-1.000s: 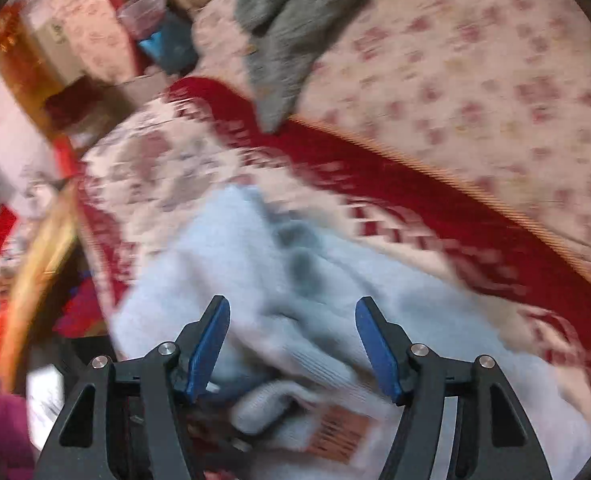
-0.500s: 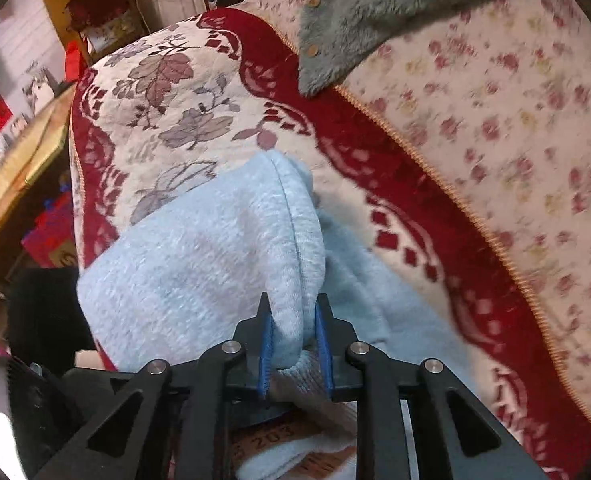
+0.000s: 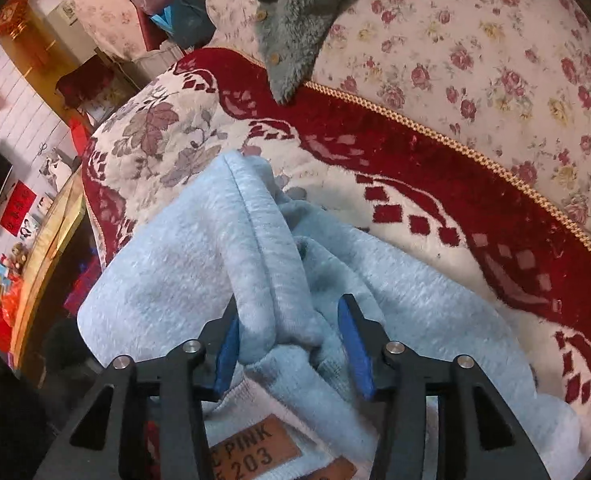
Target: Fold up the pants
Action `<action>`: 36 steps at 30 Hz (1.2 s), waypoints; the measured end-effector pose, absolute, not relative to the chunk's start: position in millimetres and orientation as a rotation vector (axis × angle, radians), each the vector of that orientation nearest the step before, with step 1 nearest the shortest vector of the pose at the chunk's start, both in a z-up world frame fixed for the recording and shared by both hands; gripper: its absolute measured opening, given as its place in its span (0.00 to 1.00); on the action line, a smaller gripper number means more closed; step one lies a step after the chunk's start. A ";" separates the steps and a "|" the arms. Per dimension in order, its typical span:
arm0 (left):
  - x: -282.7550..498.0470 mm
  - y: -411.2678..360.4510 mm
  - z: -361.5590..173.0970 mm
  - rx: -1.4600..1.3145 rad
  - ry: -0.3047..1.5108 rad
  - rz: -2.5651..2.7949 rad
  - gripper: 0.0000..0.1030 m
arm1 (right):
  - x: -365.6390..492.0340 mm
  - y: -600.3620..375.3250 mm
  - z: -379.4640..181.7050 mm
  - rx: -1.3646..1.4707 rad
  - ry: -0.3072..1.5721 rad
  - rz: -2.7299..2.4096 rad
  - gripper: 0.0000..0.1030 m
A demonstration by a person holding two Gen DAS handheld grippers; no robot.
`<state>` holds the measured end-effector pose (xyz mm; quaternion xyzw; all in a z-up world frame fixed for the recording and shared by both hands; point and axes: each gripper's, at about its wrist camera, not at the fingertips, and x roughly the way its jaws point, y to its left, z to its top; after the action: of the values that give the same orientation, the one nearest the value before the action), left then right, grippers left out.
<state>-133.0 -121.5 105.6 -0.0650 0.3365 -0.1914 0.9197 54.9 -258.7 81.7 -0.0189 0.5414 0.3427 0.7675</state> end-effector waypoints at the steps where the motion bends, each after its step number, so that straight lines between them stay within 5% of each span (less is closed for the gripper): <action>1: -133.3 -110.8 110.6 -0.125 0.672 -0.355 0.78 | 52.9 -258.3 84.0 -0.047 1.171 0.731 0.53; 11: -95.3 -70.5 63.6 -0.131 0.762 -0.141 0.84 | 19.0 -272.3 82.7 -0.183 1.108 0.511 0.55; 24: -82.0 -85.0 108.1 -0.151 0.662 -0.190 0.85 | -10.9 -300.3 94.1 0.043 1.083 0.513 0.59; 29: -37.0 -115.3 74.9 -0.056 0.832 -0.179 0.85 | -47.2 -334.7 102.3 0.198 1.042 0.498 0.60; 31: -39.6 -122.5 73.7 -0.012 0.813 -0.177 0.85 | -69.5 -357.1 105.2 0.305 1.027 0.503 0.71; 36: -60.7 -132.3 98.9 -0.074 0.735 -0.261 0.86 | -138.7 -411.3 103.5 0.484 1.030 0.498 0.80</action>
<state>-60.7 -132.3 98.9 -0.0363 0.3580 -0.1273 0.9243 -138.7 -411.3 103.5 0.2265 0.4827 0.2334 0.8131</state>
